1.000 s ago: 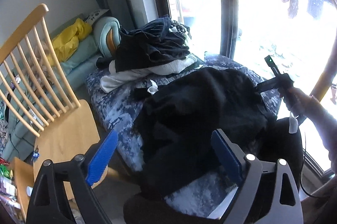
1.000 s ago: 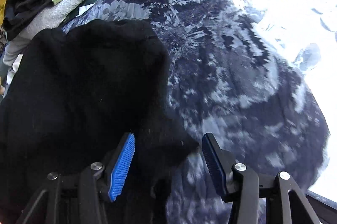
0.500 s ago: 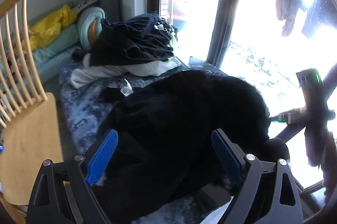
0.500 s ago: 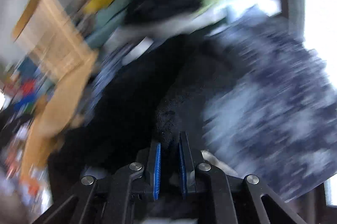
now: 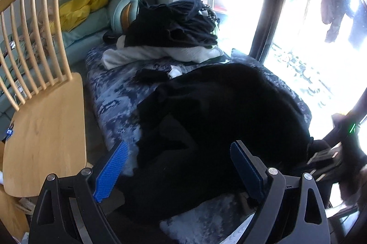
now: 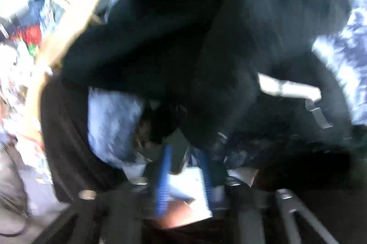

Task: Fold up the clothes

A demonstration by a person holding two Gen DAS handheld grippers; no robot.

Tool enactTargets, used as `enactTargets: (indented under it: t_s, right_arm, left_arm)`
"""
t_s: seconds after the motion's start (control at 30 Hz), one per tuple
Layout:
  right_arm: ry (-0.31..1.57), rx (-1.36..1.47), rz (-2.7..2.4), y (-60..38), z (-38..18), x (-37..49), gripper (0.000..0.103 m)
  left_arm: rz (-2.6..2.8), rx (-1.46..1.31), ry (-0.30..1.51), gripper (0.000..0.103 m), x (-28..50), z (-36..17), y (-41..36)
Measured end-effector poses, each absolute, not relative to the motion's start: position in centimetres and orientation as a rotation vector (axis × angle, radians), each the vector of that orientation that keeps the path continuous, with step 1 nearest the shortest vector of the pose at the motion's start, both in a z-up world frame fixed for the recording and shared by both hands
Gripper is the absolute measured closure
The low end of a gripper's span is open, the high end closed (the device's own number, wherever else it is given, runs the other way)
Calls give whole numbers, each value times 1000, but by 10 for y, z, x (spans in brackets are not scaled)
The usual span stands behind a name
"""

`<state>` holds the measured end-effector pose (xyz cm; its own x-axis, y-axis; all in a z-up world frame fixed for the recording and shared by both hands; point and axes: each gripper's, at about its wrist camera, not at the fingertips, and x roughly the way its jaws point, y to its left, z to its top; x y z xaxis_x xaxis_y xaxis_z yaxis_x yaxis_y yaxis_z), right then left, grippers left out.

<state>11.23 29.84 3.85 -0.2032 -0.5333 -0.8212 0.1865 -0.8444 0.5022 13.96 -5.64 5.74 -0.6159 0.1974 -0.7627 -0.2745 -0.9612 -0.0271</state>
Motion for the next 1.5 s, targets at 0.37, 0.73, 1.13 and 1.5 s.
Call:
enactTargets:
  t_s: [0.37,0.73,1.13,1.5]
  right_arm:
    - [-914,1298,-2386,437,97,79,39]
    - [-1295,1491,-2300,526,16,-3,34]
    - [-923,1181,-2272,397,88,-32,93]
    - [-172,1360,-1770,178,92,67,93]
  left_arm:
    - [2566,-1206,152,10,139,53,-41]
    - [2555,-1232,136,10,129,53,-32]
    - [2566,-1218,93,10,127,56,-35]
    - [2641,-1244,39,10,129,55,-75]
